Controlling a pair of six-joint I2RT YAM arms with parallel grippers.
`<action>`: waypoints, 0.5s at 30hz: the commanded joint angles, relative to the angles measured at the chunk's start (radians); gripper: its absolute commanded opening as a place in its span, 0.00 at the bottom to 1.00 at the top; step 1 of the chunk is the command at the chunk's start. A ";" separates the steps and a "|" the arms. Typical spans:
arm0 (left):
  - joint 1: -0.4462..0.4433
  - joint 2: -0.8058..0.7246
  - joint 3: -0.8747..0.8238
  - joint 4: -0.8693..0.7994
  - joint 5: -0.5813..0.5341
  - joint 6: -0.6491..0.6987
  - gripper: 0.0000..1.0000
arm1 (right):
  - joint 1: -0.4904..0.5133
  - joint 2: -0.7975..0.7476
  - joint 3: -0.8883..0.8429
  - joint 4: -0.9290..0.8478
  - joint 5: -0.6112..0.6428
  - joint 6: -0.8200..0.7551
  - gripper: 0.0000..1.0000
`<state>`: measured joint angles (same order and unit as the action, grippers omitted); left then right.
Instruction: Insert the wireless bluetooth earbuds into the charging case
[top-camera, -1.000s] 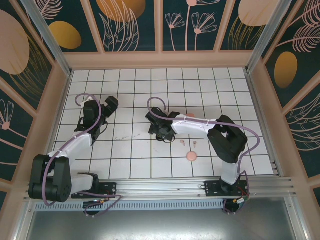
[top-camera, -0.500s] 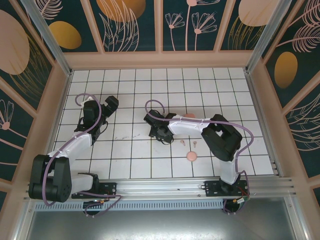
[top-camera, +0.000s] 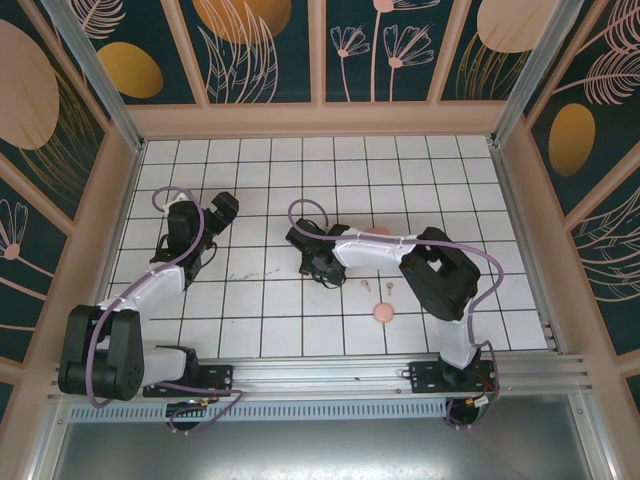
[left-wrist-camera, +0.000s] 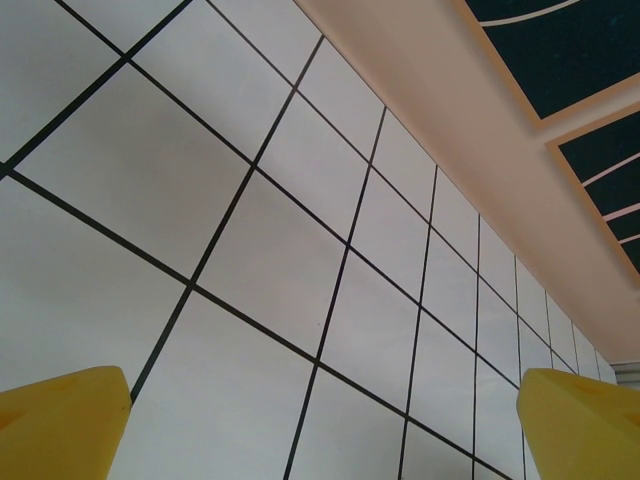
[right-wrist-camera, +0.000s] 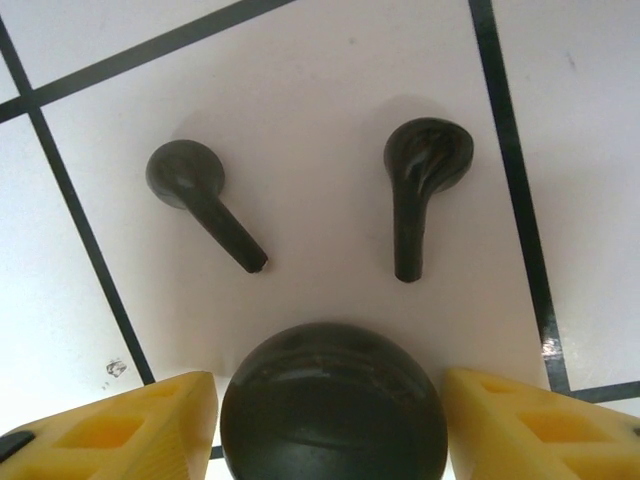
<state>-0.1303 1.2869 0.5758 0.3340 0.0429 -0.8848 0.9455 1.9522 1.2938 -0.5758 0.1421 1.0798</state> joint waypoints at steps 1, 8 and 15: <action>-0.003 0.013 -0.008 0.035 0.006 -0.003 0.99 | 0.009 0.052 0.025 -0.006 0.010 0.000 0.60; -0.003 0.022 -0.006 0.032 0.004 -0.002 0.99 | 0.019 0.070 0.039 -0.012 0.010 -0.002 0.56; -0.003 0.032 0.005 -0.004 0.033 -0.043 0.99 | 0.040 0.052 0.041 -0.001 0.008 -0.003 0.46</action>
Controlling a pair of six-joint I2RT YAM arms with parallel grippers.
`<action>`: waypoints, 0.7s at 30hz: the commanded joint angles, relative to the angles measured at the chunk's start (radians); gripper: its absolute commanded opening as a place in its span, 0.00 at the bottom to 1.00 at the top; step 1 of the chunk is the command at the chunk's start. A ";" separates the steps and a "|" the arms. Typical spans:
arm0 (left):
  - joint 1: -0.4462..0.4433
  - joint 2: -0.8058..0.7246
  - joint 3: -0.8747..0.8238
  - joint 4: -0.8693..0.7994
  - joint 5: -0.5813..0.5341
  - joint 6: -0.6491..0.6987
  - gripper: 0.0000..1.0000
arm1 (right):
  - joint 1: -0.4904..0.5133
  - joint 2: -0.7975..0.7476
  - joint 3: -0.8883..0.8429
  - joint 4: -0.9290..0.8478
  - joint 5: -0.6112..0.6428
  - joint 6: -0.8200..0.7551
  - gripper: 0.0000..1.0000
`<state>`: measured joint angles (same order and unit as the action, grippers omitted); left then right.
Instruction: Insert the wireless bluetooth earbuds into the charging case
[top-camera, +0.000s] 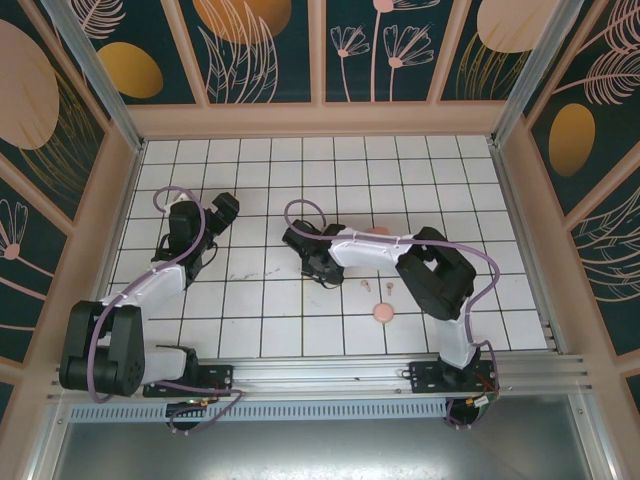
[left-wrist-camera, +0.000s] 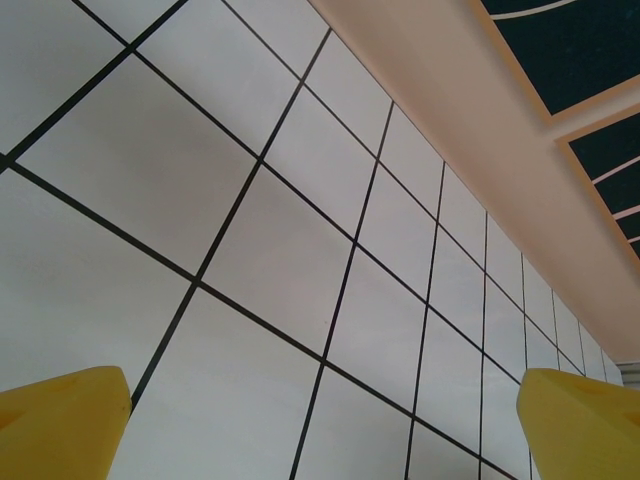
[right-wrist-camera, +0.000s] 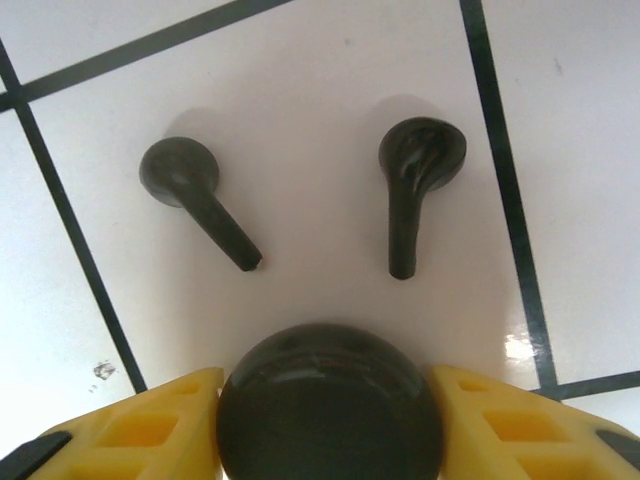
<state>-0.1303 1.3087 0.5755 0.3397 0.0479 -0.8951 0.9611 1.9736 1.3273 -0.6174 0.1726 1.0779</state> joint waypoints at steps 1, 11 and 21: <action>-0.003 0.008 -0.002 -0.009 0.043 -0.054 0.99 | 0.029 0.026 0.007 0.042 -0.021 -0.001 0.44; -0.004 -0.054 -0.199 0.314 0.283 -0.083 0.97 | 0.033 -0.134 0.001 0.092 -0.012 -0.004 0.40; -0.040 0.009 -0.319 0.746 0.448 -0.082 0.96 | -0.150 -0.091 0.208 0.233 -0.173 -0.006 0.40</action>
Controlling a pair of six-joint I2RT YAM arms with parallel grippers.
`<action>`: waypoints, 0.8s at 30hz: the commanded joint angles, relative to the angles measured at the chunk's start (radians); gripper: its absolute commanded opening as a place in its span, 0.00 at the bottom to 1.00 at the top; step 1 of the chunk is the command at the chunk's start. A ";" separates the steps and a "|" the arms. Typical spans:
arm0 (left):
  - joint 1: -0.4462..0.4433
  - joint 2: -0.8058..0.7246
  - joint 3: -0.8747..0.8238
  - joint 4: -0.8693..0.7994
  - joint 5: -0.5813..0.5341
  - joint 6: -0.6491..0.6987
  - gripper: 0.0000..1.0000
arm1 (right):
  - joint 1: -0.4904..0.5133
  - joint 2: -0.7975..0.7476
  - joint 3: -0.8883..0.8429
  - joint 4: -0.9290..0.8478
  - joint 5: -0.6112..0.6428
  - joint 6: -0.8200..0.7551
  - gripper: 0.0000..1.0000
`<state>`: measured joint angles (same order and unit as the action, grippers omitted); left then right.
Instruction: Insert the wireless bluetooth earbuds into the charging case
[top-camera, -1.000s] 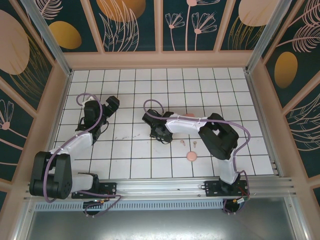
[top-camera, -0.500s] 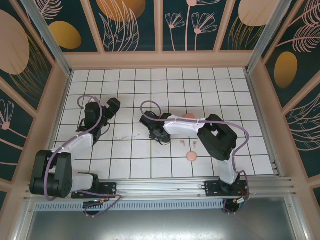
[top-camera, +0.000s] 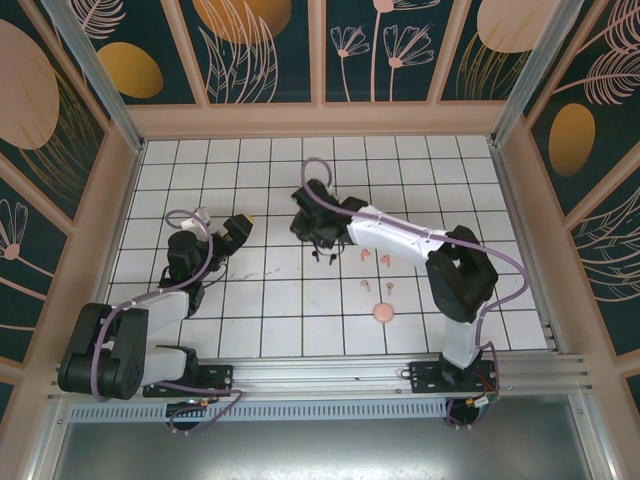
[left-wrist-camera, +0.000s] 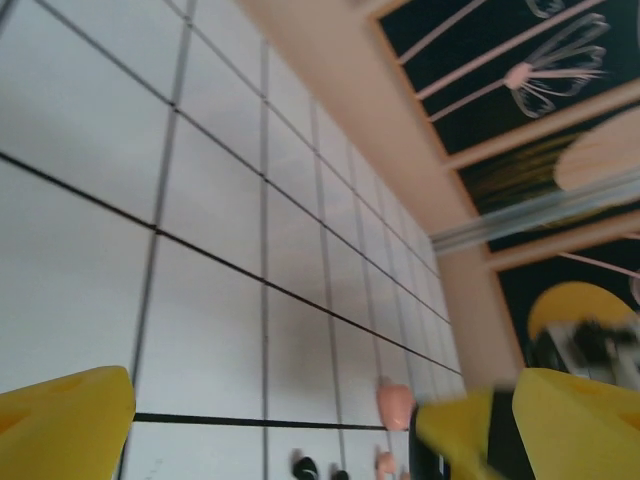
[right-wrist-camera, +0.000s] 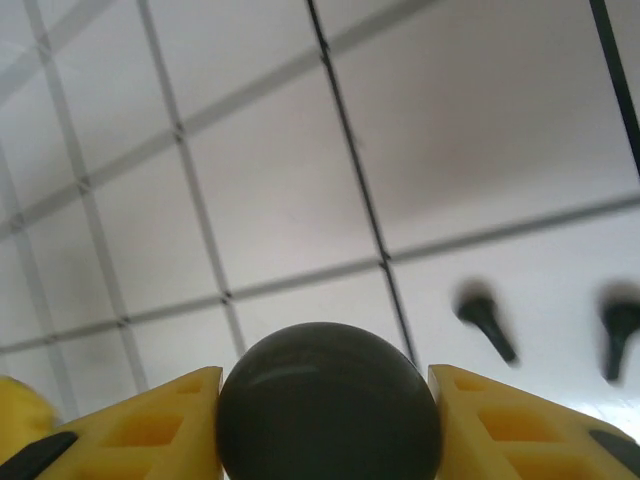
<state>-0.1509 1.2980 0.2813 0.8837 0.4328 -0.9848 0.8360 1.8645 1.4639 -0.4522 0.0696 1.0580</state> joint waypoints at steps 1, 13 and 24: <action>-0.027 0.026 -0.031 0.217 0.056 0.006 0.96 | -0.032 0.030 0.091 0.073 -0.081 0.025 0.40; -0.113 0.176 -0.001 0.385 0.021 -0.006 0.74 | -0.038 0.128 0.214 0.129 -0.165 0.129 0.41; -0.153 0.297 0.071 0.453 0.012 -0.028 0.65 | -0.011 0.139 0.207 0.132 -0.163 0.137 0.41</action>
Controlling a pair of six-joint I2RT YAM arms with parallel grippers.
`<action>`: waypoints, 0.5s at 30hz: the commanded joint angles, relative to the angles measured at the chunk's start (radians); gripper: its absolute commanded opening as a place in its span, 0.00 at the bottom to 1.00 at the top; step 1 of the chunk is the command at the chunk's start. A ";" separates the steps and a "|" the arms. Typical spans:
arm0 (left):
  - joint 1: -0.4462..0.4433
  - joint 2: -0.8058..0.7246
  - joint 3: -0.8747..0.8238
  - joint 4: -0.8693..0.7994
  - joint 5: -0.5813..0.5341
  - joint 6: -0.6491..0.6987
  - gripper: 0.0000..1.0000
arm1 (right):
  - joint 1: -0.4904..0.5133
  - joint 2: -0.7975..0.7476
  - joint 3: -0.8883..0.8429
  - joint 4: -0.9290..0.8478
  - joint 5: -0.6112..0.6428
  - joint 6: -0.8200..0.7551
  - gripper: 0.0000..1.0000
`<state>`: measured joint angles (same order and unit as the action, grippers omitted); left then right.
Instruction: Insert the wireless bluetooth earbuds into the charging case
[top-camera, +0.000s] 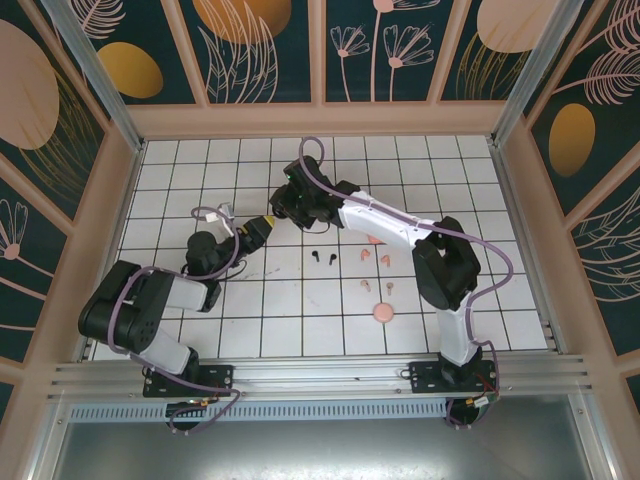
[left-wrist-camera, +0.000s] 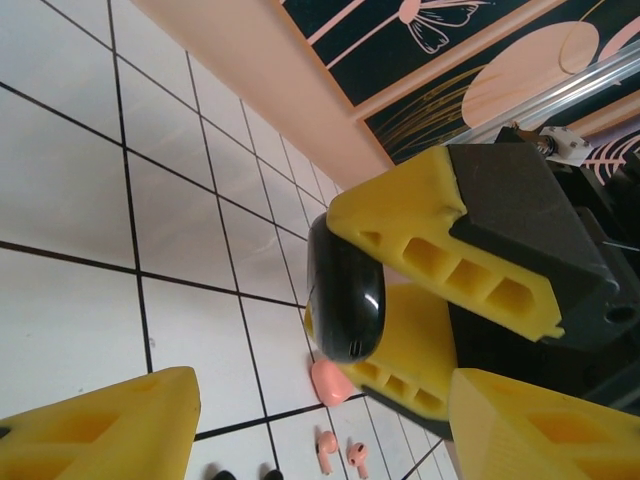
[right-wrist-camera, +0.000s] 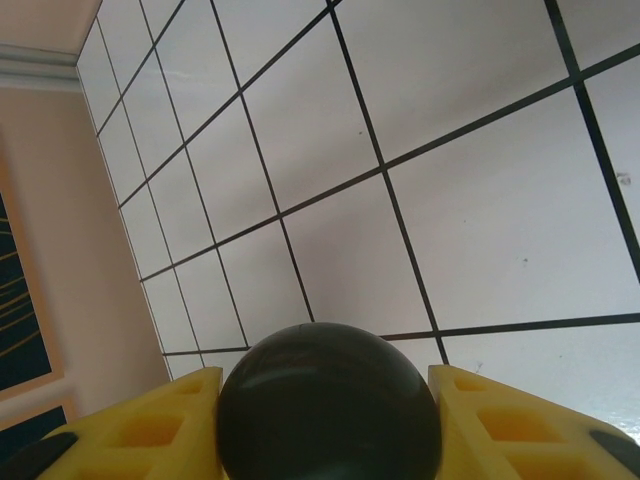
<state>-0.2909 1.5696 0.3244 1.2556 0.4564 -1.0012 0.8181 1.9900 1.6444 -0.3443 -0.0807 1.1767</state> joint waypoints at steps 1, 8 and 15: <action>-0.018 0.036 0.034 0.086 -0.013 -0.011 0.64 | 0.008 0.013 0.026 0.025 -0.013 0.018 0.41; -0.038 0.117 0.055 0.177 -0.030 -0.037 0.60 | 0.013 0.014 0.022 0.028 -0.014 0.018 0.41; -0.037 0.171 0.077 0.209 -0.037 -0.051 0.55 | 0.016 0.009 0.008 0.033 -0.017 0.020 0.41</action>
<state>-0.3229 1.7199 0.3801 1.3922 0.4332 -1.0416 0.8261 1.9907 1.6444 -0.3382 -0.0811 1.1858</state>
